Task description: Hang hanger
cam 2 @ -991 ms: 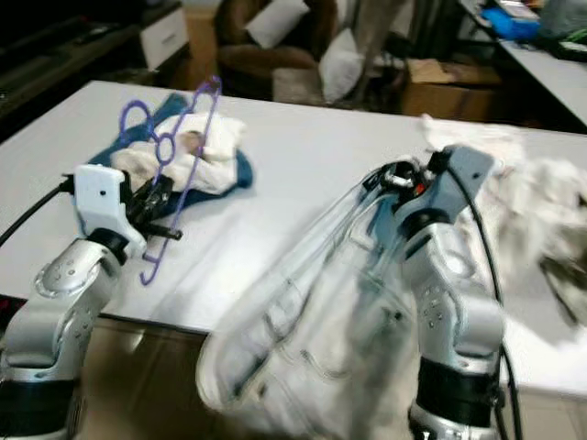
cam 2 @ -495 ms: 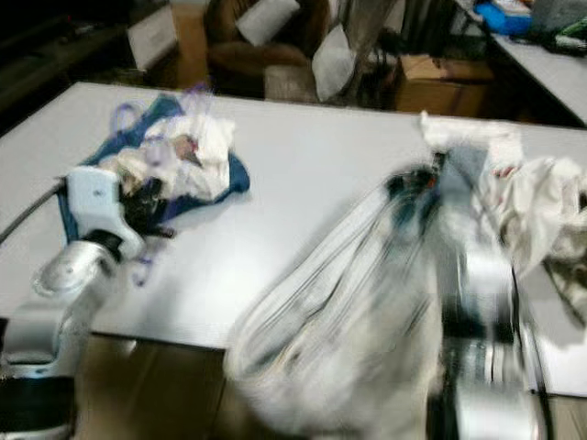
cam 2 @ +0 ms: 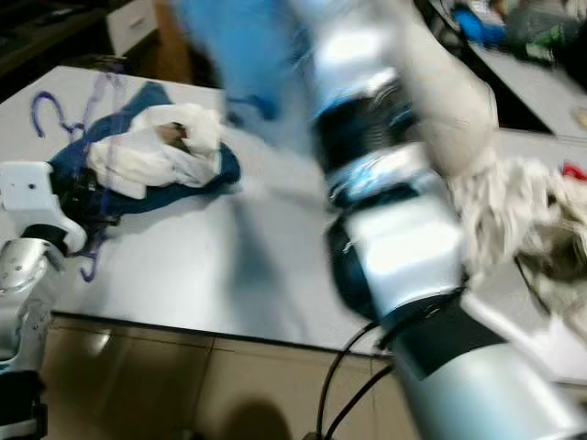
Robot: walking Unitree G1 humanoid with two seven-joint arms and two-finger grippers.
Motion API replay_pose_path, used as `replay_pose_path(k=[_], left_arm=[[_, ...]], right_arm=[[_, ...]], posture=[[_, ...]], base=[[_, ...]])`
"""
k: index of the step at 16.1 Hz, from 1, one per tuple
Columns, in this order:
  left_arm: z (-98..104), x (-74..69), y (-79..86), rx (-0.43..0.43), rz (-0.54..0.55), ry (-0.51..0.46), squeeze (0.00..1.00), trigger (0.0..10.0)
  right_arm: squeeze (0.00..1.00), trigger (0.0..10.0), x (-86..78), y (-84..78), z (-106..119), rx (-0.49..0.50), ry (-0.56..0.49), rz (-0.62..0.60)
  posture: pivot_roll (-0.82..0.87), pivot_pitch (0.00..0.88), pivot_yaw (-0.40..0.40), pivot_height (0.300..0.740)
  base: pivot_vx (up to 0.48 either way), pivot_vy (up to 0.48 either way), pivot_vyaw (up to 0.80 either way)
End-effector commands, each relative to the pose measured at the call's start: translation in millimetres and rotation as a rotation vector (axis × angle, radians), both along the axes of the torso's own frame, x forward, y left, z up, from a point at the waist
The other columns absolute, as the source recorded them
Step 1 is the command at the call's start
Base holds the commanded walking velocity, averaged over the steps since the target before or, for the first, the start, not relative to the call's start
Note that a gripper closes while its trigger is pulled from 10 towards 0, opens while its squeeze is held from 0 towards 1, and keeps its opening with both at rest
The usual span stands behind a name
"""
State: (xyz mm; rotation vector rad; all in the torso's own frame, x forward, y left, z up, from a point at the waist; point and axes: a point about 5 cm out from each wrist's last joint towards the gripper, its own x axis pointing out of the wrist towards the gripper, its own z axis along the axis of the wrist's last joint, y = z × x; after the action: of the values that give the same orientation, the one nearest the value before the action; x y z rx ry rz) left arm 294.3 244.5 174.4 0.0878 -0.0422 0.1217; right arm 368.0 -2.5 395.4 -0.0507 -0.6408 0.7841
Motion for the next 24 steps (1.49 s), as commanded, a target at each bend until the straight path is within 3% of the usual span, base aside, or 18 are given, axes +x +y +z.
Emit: replay_pose_path(k=[1, 2, 5, 8, 9, 10, 11, 13, 16, 18, 19, 20, 22, 24], left_arm=[[5, -1.7, 8.0, 0.013, 0.051, -0.029, 0.00, 10.0], [4, -3.2, 12.0, 0.018, 0.083, -0.031, 0.00, 10.0], [4, -4.4, 16.5, 0.021, 0.121, -0.037, 0.00, 10.0], [-2, 0.1, -1.0, 0.010, 0.023, -0.017, 0.00, 10.0], [-3, 1.3, -7.4, -0.001, -0.013, -0.017, 0.00, 10.0], [-4, 1.7, -12.5, -0.017, -0.041, -0.013, 0.00, 10.0], [-7, 2.6, -18.2, -0.049, -0.071, 0.019, 0.00, 10.0], [-14, 1.7, -28.9, -0.086, -0.130, 0.079, 0.00, 10.0], [-17, 0.7, -35.6, -0.122, -0.172, 0.103, 0.00, 10.0], [-16, 2.6, -38.1, -0.035, -0.199, 0.104, 0.00, 10.0], [-15, 3.1, -38.1, -0.029, -0.203, 0.101, 0.00, 10.0], [-12, 5.0, -38.2, -0.013, -0.221, 0.078, 0.00, 10.0], [-4, 5.4, -37.4, -0.001, -0.246, 0.051, 0.00, 10.0], [8, 5.3, -28.0, -0.005, -0.228, 0.003, 0.00, 10.0]], right_arm=[[0.00, 10.0, 8.2, 4.7, -43, -0.134, 0.055, -0.009], [0.00, 10.0, 12.0, 9.7, -81, -0.212, 0.111, -0.006], [0.00, 10.0, 13.8, -9.5, -161, -0.186, 0.352, -0.045], [0.00, 10.0, -12.2, -34.1, -252, -0.272, 0.591, -0.120], [0.00, 10.0, -16.8, -41.4, -270, -0.260, 0.654, -0.143], [0.11, 10.0, -21.6, -48.2, -282, -0.228, 0.710, -0.152], [1.00, 10.0, -29.7, -54.5, -291, -0.205, 0.732, -0.146], [1.00, 10.0, -57.0, -55.2, -287, -0.226, 0.653, 0.051], [1.00, 10.0, -72.9, -67.1, -277, -0.188, 0.618, 0.121], [1.00, 10.0, -89.4, -73.5, -264, -0.149, 0.589, 0.214], [1.00, 10.0, -94.3, -74.6, -262, -0.152, 0.579, 0.237], [1.00, 10.0, -108.9, -88.0, -246, -0.113, 0.549, 0.271], [1.00, 10.0, -119.0, -106.0, -223, -0.021, 0.523, 0.274], [1.00, 10.0, -118.9, -115.4, -210, 0.046, 0.525, 0.253]], posture=[[-0.04, 0.000, -0.059, 0.740], [-0.04, 0.000, -0.058, 0.740], [-0.04, 0.000, -0.055, 0.740], [-0.05, 0.000, -0.040, 0.740], [-0.05, 0.000, -0.032, 0.740], [-0.05, 0.000, -0.030, 0.740], [-0.05, 0.000, -0.024, 0.740], [-0.05, 0.000, -0.020, 0.740], [-0.05, 0.000, -0.007, 0.740], [-0.05, 0.000, 0.002, 0.740], [-0.06, 0.000, 0.014, 0.740], [-0.06, 0.000, 0.019, 0.740], [-0.05, 0.000, 0.012, 0.740], [-0.05, 0.000, 0.012, 0.740]], base=[[0.000, 0.000, 0.00], [0.000, 0.000, 0.00], [0.000, 0.000, 0.00], [0.000, 0.000, 0.00], [0.000, 0.000, 0.00], [0.000, 0.000, 0.00], [0.000, 0.000, 0.00], [0.000, 0.000, 0.00], [0.000, 0.000, 0.00], [0.000, 0.000, 0.00], [0.000, 0.000, 0.00], [0.000, 0.000, 0.00], [0.000, 0.000, 0.00], [0.000, 0.000, 0.00]])
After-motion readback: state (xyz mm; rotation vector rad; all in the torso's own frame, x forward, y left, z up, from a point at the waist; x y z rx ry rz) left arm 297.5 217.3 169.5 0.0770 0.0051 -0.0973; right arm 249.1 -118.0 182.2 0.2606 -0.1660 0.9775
